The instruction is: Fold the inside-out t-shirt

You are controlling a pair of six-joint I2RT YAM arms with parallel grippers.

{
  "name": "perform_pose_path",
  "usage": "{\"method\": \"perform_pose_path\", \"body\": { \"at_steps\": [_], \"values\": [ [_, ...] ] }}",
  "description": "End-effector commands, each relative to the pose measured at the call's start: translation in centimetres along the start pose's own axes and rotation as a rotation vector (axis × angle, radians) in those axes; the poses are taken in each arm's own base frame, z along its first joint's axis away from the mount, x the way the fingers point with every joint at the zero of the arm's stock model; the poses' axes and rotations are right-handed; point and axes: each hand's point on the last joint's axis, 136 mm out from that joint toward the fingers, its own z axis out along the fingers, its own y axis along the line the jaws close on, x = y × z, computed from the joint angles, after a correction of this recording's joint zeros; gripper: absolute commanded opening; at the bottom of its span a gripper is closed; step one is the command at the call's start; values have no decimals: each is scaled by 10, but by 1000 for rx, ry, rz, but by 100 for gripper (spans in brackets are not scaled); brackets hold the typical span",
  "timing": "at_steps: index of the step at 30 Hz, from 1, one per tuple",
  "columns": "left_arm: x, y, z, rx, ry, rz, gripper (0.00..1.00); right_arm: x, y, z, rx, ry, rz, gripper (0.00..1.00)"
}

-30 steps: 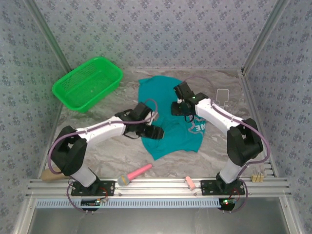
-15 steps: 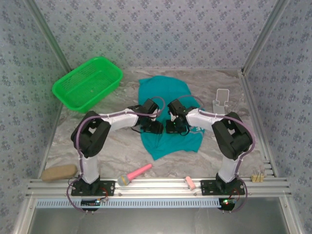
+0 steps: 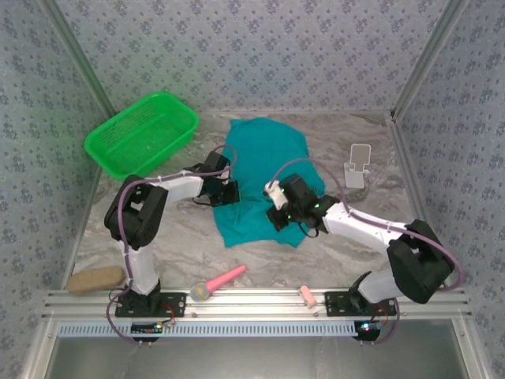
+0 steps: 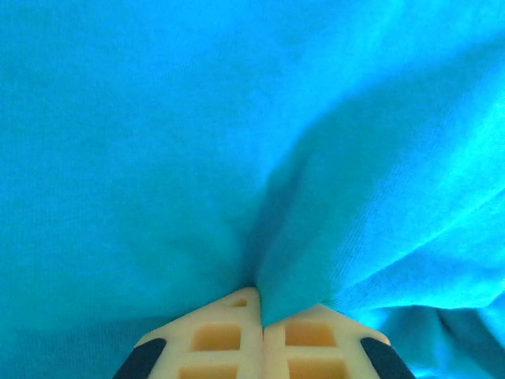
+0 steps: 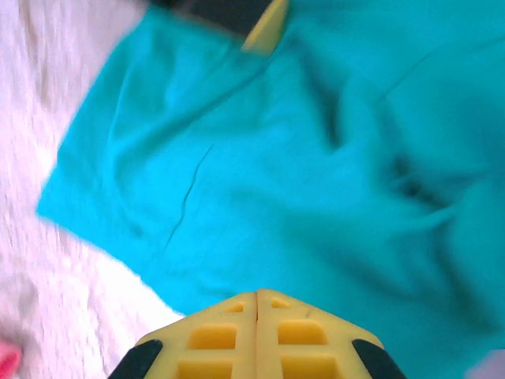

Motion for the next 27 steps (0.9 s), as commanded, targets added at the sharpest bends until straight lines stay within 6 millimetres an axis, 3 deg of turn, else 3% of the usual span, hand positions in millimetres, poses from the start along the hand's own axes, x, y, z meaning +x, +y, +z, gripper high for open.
{"method": "perform_pose_path", "body": {
  "at_steps": [1, 4, 5, 7, 9, 12, 16, 19, 24, 26, 27],
  "values": [
    [7, -7, 3, 104, 24, -83, 0, 26, -2, 15, 35, 77, -75, 0],
    [14, -9, 5, 128, 59, -92, 2, 14, 5, 9, 12, 32, -87, 2],
    [16, -12, 5, 139, 65, -85, 2, 5, 2, 5, 17, 16, -60, 11],
    [19, -17, 0, 152, 66, -66, 2, -20, -8, -3, 43, -13, 48, 39],
    [20, -21, -7, 157, 57, -52, 2, -48, -20, -10, 63, -36, 161, 50],
    [20, -26, -16, 165, 48, -39, 1, -69, -33, -2, 100, -31, 239, 56],
    [21, -30, -23, 174, 43, -34, 1, -61, -50, 28, 187, 50, 237, 54],
    [20, -33, -26, 182, 38, -34, 1, -43, -40, 47, 179, 126, 207, 53],
    [18, -36, -30, 194, 29, -26, 0, -18, -37, 60, 201, 178, 224, 49],
    [16, -39, -30, 203, 31, -26, 0, -17, -45, 62, 229, 168, 220, 38],
    [16, -41, -31, 212, 33, -24, 0, -20, -49, 62, 224, 146, 216, 16]
  ]
}}
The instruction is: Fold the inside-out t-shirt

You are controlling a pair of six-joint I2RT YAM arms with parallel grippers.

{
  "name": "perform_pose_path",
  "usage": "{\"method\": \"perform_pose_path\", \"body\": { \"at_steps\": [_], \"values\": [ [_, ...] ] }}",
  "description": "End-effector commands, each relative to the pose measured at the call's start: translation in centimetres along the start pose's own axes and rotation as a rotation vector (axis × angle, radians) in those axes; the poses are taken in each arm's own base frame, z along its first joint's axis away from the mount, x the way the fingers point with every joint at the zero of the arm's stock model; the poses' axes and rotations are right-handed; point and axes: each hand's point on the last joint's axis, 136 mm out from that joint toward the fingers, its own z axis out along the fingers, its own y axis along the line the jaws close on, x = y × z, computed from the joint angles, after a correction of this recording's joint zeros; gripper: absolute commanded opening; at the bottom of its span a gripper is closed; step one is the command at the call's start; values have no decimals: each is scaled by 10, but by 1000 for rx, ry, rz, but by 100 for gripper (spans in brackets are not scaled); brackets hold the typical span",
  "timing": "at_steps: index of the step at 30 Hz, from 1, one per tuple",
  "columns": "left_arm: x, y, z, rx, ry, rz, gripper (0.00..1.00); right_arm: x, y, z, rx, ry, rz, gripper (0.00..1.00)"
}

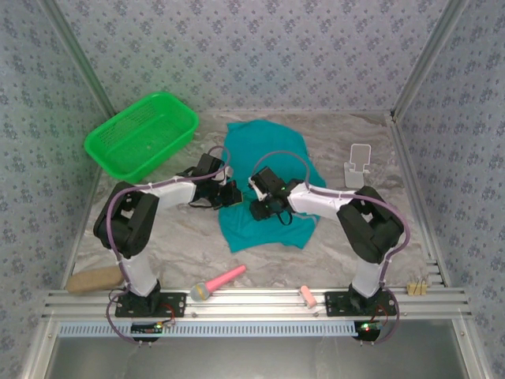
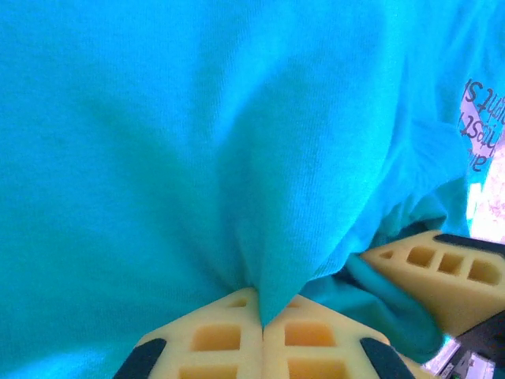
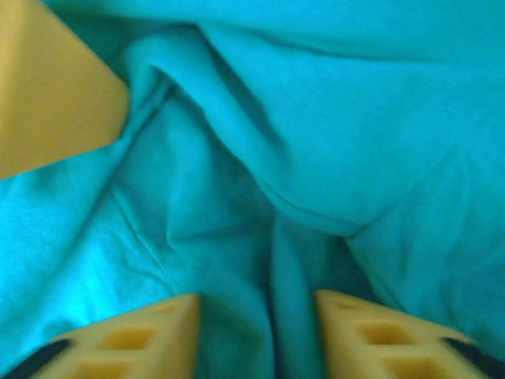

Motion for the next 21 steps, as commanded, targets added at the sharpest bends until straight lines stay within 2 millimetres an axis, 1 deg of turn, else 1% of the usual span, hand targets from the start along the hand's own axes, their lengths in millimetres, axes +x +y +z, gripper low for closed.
{"method": "perform_pose_path", "body": {
  "at_steps": [1, 2, 3, 5, 7, 8, 9, 10, 11, 12, 14, 16, 18, 19, 20, 21],
  "values": [
    [1, -16, -6, 47, 13, 5, 0, -9, -12, -1, -2, -59, -9, 1],
    [-1, -18, -6, 51, 12, 9, 0, -17, -8, -7, -44, -102, -41, 0],
    [-3, -19, -7, 53, 10, 9, 0, -28, -4, -17, -74, -158, -78, 0],
    [-8, -21, -7, 55, 2, 4, 0, -48, 7, -47, -127, -285, -191, 0],
    [-17, -20, -9, 53, -11, -13, 0, -59, 19, -75, -181, -395, -289, 0],
    [-22, -18, -9, 52, -19, -28, 0, -60, 26, -91, -216, -444, -355, 0],
    [-26, -17, -9, 52, -21, -43, 0, -56, 36, -101, -254, -476, -436, 0],
    [-31, -15, -8, 51, -24, -55, 0, -45, 49, -108, -281, -505, -547, 0],
    [-35, -13, -6, 49, -27, -64, 0, -31, 58, -110, -289, -527, -656, 0],
    [-39, -10, -5, 45, -29, -73, 0, -19, 64, -109, -281, -540, -726, 0],
    [-43, -5, -1, 41, -36, -93, 0, 6, 70, -99, -246, -551, -807, 0],
    [-46, 2, 1, 19, -46, -96, 0, 28, 72, -82, -229, -557, -831, 0],
    [-46, 12, 6, -17, -41, -104, 0, 55, 79, -62, -231, -501, -915, 0],
    [-45, 16, 9, -23, -31, -110, 0, 62, 79, -53, -200, -469, -943, 1],
    [-44, 19, 12, -24, -21, -116, 0, 66, 78, -46, -172, -438, -954, 5],
    [-42, 21, 14, -27, -13, -119, 3, 68, 79, -44, -172, -418, -955, 8]
  ]
}}
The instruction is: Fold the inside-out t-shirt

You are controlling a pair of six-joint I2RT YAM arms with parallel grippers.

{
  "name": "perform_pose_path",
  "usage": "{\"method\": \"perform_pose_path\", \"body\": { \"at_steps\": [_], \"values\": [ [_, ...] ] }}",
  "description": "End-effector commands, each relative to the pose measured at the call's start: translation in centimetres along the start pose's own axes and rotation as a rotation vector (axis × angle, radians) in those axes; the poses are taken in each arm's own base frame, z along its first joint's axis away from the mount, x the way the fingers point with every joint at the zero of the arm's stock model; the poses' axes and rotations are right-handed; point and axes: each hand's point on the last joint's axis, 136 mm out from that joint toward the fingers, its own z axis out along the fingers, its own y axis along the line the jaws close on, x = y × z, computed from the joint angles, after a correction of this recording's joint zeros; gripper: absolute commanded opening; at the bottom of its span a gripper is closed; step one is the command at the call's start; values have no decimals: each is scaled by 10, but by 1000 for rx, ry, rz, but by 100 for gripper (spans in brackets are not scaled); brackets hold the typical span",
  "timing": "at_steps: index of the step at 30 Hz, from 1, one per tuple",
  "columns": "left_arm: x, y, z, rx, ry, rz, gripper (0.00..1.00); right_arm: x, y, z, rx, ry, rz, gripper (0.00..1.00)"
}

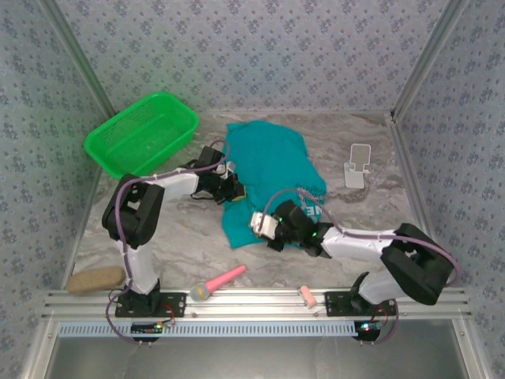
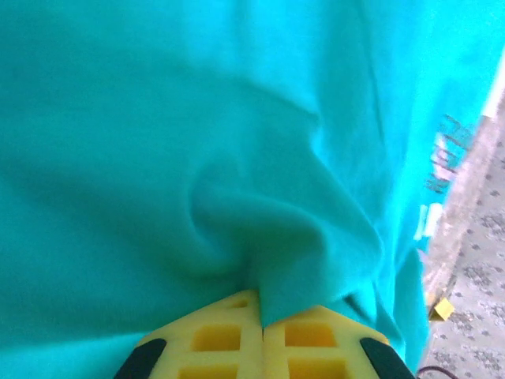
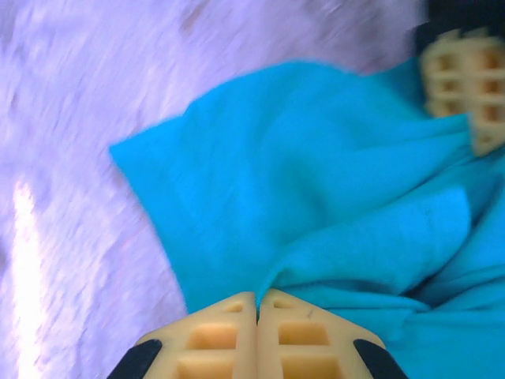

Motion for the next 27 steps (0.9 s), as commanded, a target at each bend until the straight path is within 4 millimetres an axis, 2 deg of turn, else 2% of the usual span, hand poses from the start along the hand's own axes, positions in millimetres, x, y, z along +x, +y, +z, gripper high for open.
{"method": "perform_pose_path", "body": {
  "at_steps": [1, 3, 5, 9, 12, 14, 16, 17, 20, 23, 25, 26, 27],
  "values": [
    [-24, 19, 1, -63, -69, -13, 5, -9, 7, 6, -1, -4, -94, 13],
    [-19, 20, 1, -59, -55, -3, 8, -18, -1, 0, 1, -20, -51, 26],
    [-14, 20, -4, -64, -48, 12, 12, -34, -11, -13, -20, -71, 12, 34],
    [0, 19, -20, -79, -41, 27, 23, -55, -41, -37, -44, -161, 175, 36],
    [12, 17, -34, -85, -36, 32, 35, -54, -73, -39, 33, -139, 304, 37],
    [20, 15, -42, -90, -34, 35, 40, -45, -89, -33, 104, -83, 375, 38],
    [31, 10, -42, -82, -3, 41, 43, -30, -104, -23, 194, -25, 469, 44],
    [39, 1, -39, -59, 32, 60, 43, -20, -108, -18, 236, 2, 531, 44],
    [62, -17, -26, -39, 113, 113, 43, -5, -97, -3, 223, 30, 641, 44],
    [74, -16, -10, -73, 142, 131, 43, 1, -95, 8, 263, 49, 717, 44],
    [75, -10, 1, -90, 158, 115, 40, 5, -100, 17, 293, 51, 792, 44],
    [74, -8, 4, -90, 163, 104, 28, 5, -101, 21, 295, 38, 829, 40],
    [72, -9, 6, -82, 162, 106, 15, 4, -103, 26, 290, 18, 854, 31]
  ]
}}
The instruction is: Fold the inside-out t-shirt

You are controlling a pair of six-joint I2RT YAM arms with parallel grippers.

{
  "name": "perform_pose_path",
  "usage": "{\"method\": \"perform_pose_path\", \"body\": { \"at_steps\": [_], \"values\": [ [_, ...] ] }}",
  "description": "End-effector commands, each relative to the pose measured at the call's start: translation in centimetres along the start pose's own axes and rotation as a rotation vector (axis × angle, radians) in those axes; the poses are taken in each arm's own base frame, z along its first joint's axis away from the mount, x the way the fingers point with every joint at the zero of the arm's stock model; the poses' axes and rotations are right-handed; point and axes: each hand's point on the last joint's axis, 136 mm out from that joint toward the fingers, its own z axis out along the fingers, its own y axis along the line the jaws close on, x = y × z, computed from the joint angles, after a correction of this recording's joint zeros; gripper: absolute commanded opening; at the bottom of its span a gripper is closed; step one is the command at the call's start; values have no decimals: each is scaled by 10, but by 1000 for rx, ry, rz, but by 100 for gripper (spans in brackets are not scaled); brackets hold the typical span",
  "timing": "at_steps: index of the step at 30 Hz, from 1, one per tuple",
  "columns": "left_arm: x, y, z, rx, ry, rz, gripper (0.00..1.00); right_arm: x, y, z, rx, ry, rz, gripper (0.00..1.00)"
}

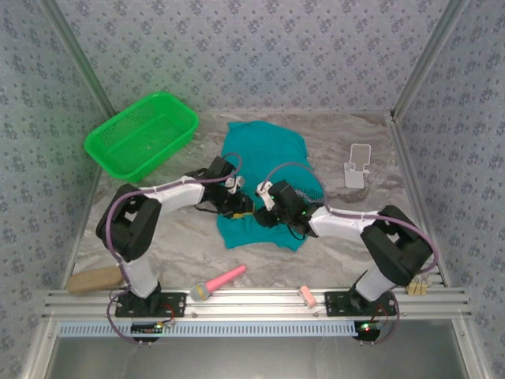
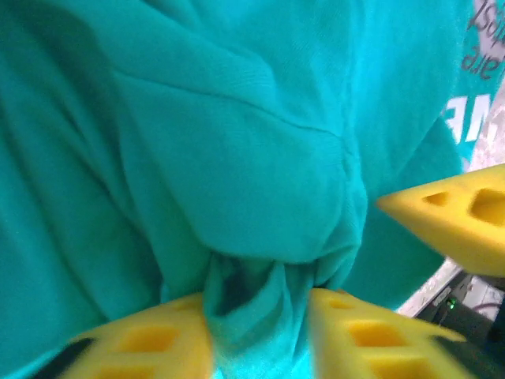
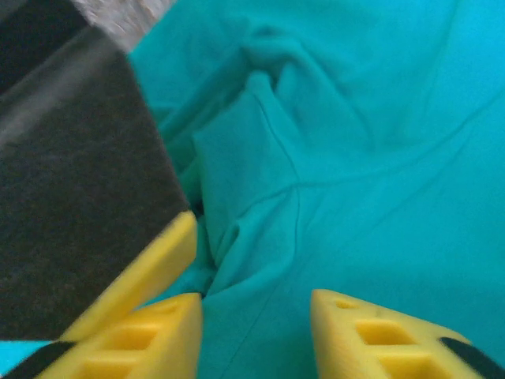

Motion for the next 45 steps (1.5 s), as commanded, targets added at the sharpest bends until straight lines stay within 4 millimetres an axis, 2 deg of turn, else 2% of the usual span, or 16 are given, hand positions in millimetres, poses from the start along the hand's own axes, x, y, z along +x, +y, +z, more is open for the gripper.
{"method": "perform_pose_path", "body": {
  "at_steps": [1, 2, 4, 8, 12, 15, 19, 22, 25, 28, 30, 33, 38, 40, 43, 45],
  "values": [
    [-4, 2, 6, 4, 20, -10, 8, -18, -7, 12, 31, -77, 188, 22],
    [-6, -1, 3, 12, 1, 3, 0, -21, -8, 14, 19, -83, 207, 13],
    [-11, -12, -9, 59, -39, 50, 0, -29, -13, 14, 0, -100, 238, 0],
    [-13, -30, -36, 137, -122, 171, 0, -36, -36, -3, 21, -120, 263, 0],
    [-3, -38, -41, 190, -232, 332, 0, -10, -68, -8, 104, -55, 312, 0],
    [13, -48, -36, 204, -337, 583, 0, 13, -77, 7, 48, -18, 475, 0],
    [32, -57, -36, 157, -467, 837, 0, 7, -75, 1, 36, -56, 496, 0],
    [47, -58, -34, 147, -480, 949, 0, -4, -77, -22, 84, -57, 398, 19],
    [59, -50, -28, 102, -498, 1029, 2, -16, -68, -44, 52, -37, 301, 33],
    [58, -40, -28, 59, -501, 1017, 4, -21, -39, -56, -89, -1, 229, 40],
    [56, -36, -27, 38, -511, 1012, 4, -22, -18, -58, -203, 39, 277, 45],
    [57, -31, -25, 34, -529, 1010, 4, -19, 15, -49, -403, 182, 468, 45],
    [55, -33, -24, 27, -539, 1028, 4, 9, 26, -20, -332, 399, 527, 43],
    [53, -33, -24, 16, -534, 1035, 4, 11, 30, -10, -315, 429, 541, 39],
    [53, -37, -25, 20, -536, 1051, 4, 7, 18, 1, -227, 399, 545, 4],
    [54, -37, -24, 17, -534, 1066, 4, -9, 15, -3, -227, 332, 528, 0]
  ]
}}
